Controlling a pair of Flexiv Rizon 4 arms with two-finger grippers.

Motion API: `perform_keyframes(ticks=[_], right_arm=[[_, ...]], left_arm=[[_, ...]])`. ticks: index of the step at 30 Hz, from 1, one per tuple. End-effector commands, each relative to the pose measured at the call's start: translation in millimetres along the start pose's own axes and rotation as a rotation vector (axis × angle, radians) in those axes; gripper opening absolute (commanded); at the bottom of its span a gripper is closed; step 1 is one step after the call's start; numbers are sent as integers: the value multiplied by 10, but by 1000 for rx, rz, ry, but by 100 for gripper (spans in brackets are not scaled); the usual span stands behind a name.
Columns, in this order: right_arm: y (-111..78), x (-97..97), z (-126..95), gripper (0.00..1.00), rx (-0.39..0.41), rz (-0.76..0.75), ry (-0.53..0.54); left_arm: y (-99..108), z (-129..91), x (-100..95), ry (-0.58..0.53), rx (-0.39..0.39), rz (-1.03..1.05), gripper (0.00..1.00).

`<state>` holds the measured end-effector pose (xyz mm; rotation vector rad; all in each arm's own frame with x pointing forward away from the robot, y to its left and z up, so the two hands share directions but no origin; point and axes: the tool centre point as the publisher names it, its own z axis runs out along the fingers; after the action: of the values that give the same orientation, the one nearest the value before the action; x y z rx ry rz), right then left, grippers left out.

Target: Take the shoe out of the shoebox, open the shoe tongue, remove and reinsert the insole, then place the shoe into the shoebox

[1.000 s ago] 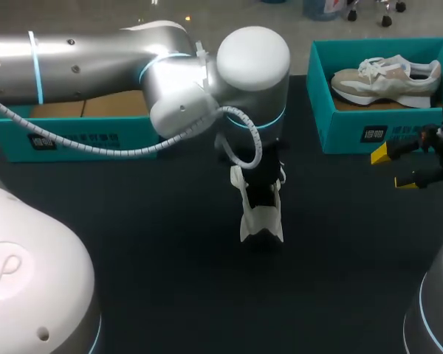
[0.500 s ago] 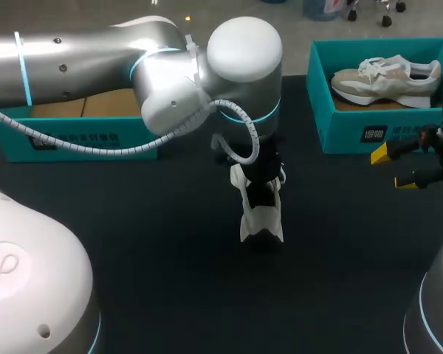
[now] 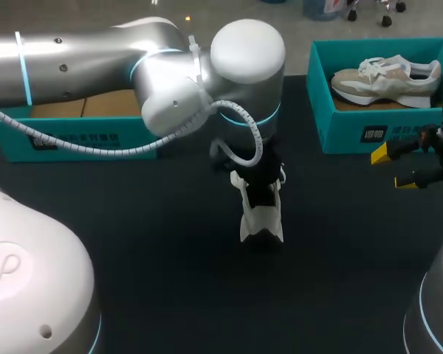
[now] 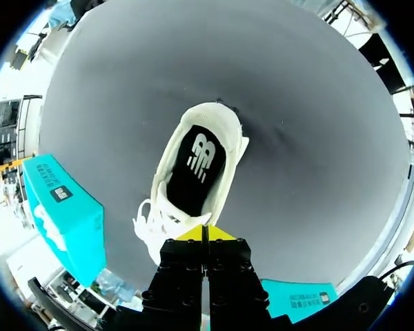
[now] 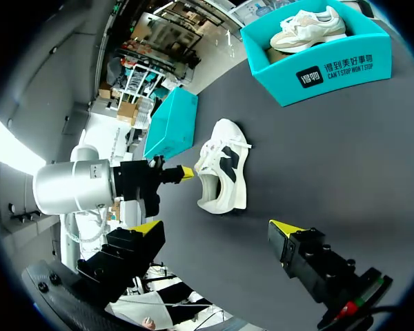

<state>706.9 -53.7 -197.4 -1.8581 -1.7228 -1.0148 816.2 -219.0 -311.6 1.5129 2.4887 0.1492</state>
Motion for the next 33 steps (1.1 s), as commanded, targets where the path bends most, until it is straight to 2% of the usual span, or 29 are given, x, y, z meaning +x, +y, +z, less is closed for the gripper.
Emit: perform_keyframes(ticks=[1,15,16,20,21,24,29,30,32,33], right_arm=[[-8,3,3,100,-1,2,-4],[-8,3,3,100,-1,2,-4],[-8,3,3,100,-1,2,-4],[-8,3,3,100,-1,2,-4],[-8,3,3,100,-1,2,-4],[-8,3,3,100,-1,2,-4],[-8,3,3,100,-1,2,-4],[-8,3,3,100,-1,2,-4],[-8,3,3,100,-1,2,-4],[-8,3,3,100,-1,2,-4]], left_arm=[[-127,-115,99,301,-36,-741,0],[-127,-115,99,301,-36,-741,0],[-203,-93,79,271,-50,-791,0],[-413,-93,30,176,25,-914,0],[-449,-93,26,165,8,-920,0],[-469,-114,42,120,26,-988,0],[-490,-155,76,108,35,-1017,0],[-499,-159,82,109,45,-1021,20],[-534,-172,93,107,69,-1014,71],[-560,-179,95,109,66,-1011,89]])
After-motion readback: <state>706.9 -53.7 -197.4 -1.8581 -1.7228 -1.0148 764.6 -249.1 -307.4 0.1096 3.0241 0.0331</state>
